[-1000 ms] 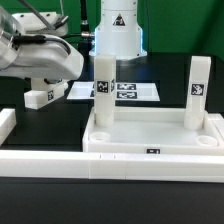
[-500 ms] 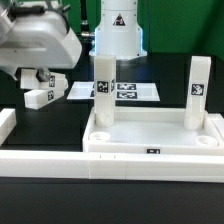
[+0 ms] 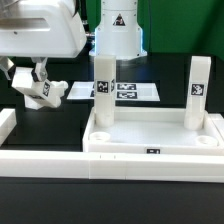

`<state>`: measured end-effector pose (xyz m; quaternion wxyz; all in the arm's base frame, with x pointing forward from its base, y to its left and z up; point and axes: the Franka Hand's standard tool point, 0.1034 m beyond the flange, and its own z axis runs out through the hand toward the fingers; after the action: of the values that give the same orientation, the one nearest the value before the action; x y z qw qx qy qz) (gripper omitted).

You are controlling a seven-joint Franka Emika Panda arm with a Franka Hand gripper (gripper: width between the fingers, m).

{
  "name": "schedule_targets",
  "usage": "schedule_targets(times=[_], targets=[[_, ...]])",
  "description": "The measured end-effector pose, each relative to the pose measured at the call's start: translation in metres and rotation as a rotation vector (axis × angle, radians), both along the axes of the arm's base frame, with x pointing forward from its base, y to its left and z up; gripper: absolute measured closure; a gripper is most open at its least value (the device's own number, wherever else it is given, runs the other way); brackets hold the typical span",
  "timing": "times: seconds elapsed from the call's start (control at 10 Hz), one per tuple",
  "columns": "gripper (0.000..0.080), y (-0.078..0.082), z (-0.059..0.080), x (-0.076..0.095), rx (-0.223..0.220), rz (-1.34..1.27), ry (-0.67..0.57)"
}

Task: Assemble desk

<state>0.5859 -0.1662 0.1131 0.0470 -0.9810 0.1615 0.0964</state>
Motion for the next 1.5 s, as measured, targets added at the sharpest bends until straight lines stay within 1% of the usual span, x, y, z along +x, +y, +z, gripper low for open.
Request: schedule_targets(times=[0.2, 0.3, 0.4, 0.5, 0.7, 0.9, 1.0, 1.2, 1.3, 1.4, 1.5], targets=[[0.0507, 0.013, 0.011, 0.017, -0.043, 0.016, -0.114], [0.0507, 0.020, 0.016, 0.026, -0.075, 0.023, -0.187], [0.0507, 0.031, 0.022, 0.032, -0.092, 0.033, -0.238], [0.0507, 0.040, 0.026, 0.035, -0.097, 0.023, -0.253], [0.0507, 0.037, 0.023, 0.033, -0.097, 0.026, -0.247], [0.0507, 0.039, 0.024, 0.034, -0.097, 0.028, -0.247], [0.0507, 0.051, 0.032, 0.039, -0.090, 0.012, -0.243], [0.0507, 0.086, 0.056, 0.056, -0.062, -0.039, -0.220], [0.0507, 0.097, 0.062, 0.063, -0.063, -0.056, -0.228], [0.0507, 0.097, 0.059, 0.062, -0.063, -0.043, -0.230], [0.0507, 0.095, 0.059, 0.066, -0.074, -0.047, -0.258]])
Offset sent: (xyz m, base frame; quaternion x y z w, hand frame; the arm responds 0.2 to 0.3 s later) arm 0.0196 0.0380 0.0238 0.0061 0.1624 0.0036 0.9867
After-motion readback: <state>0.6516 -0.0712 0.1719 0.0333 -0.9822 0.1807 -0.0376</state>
